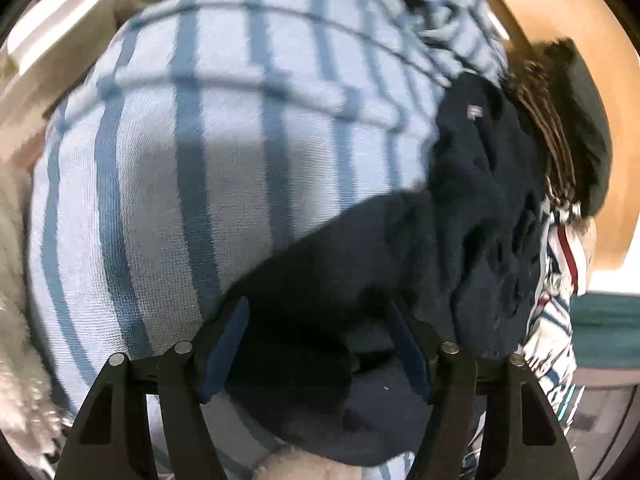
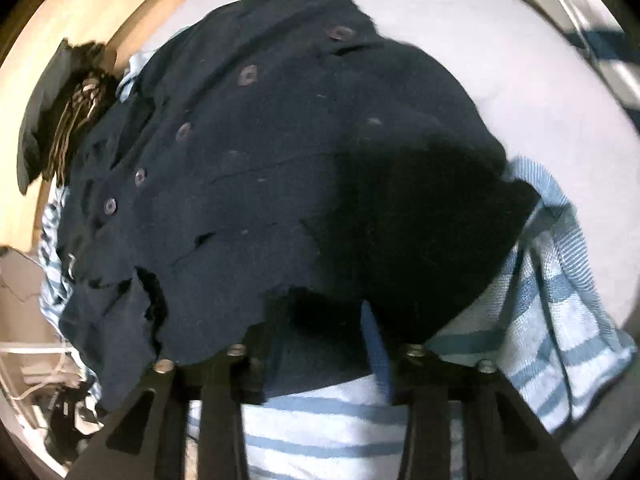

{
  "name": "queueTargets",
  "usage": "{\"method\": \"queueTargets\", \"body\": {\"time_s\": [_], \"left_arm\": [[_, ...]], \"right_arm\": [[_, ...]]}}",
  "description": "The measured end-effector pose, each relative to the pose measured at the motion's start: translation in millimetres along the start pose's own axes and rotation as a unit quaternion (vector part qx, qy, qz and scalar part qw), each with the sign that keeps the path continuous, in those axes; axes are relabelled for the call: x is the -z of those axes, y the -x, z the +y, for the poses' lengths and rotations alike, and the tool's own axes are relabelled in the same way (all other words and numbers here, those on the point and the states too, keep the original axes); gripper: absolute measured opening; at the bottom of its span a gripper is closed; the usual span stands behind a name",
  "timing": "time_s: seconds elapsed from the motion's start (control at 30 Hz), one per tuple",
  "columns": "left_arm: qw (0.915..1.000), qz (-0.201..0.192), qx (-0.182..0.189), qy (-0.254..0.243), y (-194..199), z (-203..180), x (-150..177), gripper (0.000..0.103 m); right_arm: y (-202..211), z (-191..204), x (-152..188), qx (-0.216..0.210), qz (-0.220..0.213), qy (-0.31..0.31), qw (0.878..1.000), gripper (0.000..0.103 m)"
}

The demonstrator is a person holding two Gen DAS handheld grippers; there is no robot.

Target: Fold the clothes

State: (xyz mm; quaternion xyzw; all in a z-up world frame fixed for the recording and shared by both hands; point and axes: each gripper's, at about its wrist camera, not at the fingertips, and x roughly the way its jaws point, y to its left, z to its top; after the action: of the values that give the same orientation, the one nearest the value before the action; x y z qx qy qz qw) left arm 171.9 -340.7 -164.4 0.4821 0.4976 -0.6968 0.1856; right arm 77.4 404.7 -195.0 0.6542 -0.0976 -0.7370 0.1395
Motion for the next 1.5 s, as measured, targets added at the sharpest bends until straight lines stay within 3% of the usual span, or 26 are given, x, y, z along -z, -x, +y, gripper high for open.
{"method": "queueTargets", "body": {"time_s": [0.13,0.17,0.27,0.33,0.43,0.47,0.5,0.6,0.77,0.97,1.03,1.17,1.3,1.4,1.5], "left_arm": [[0.9952,-0.021,0.051,-0.081,15,-39,3,0.070],[0.9931,-0.009,0.050,-0.105,9,-50,4,0.070],[0.9848,0.057,0.021,-0.163,-24,-71,8,0.070],[0.9805,0.104,-0.048,-0.159,-56,-65,12,0.069],[0.9843,0.101,-0.027,-0.142,-61,-57,13,0.079],[0.9835,0.107,-0.031,-0.143,-63,-58,12,0.079],[0.9825,0.109,-0.037,-0.146,-64,-60,13,0.080],[0.9789,0.113,-0.053,-0.162,-68,-66,17,0.082],[0.9747,0.097,-0.055,-0.194,-67,-70,28,0.086],[0.9784,0.094,-0.011,-0.184,-61,-59,28,0.086],[0.9781,0.093,-0.007,-0.186,-61,-58,29,0.086],[0.9760,0.089,-0.013,-0.199,-61,-61,34,0.086],[0.9762,0.089,-0.003,-0.198,-59,-59,35,0.086],[0.9783,0.091,0.017,-0.185,-57,-55,33,0.086],[0.9887,0.077,0.073,-0.106,-43,-33,24,0.082]], "right_arm": [[15,58,0,-0.024,-0.035,0.095,0.995,0.065],[12,72,1,-0.025,-0.033,0.118,0.992,0.071],[-3,109,8,-0.022,-0.014,0.179,0.984,0.073],[-28,119,15,-0.012,0.016,0.191,0.981,0.073],[-63,124,26,0.005,0.044,0.203,0.978,0.082],[-64,128,33,0.005,0.034,0.220,0.975,0.093],[-65,133,40,0.005,0.022,0.239,0.971,0.097],[-75,153,58,0.060,0.007,0.304,0.951,0.103],[-78,158,60,0.056,0.000,0.294,0.954,0.103],[-67,157,70,0.052,0.008,0.291,0.955,0.103],[-66,173,71,0.027,0.014,0.293,0.955,0.095],[-59,209,76,-0.032,0.023,0.334,0.942,0.087],[-66,253,80,-0.025,0.032,0.390,0.920,0.087],[-85,262,75,-0.018,0.059,0.396,0.916,0.087],[-91,247,76,-0.019,0.074,0.381,0.921,0.089]]}}
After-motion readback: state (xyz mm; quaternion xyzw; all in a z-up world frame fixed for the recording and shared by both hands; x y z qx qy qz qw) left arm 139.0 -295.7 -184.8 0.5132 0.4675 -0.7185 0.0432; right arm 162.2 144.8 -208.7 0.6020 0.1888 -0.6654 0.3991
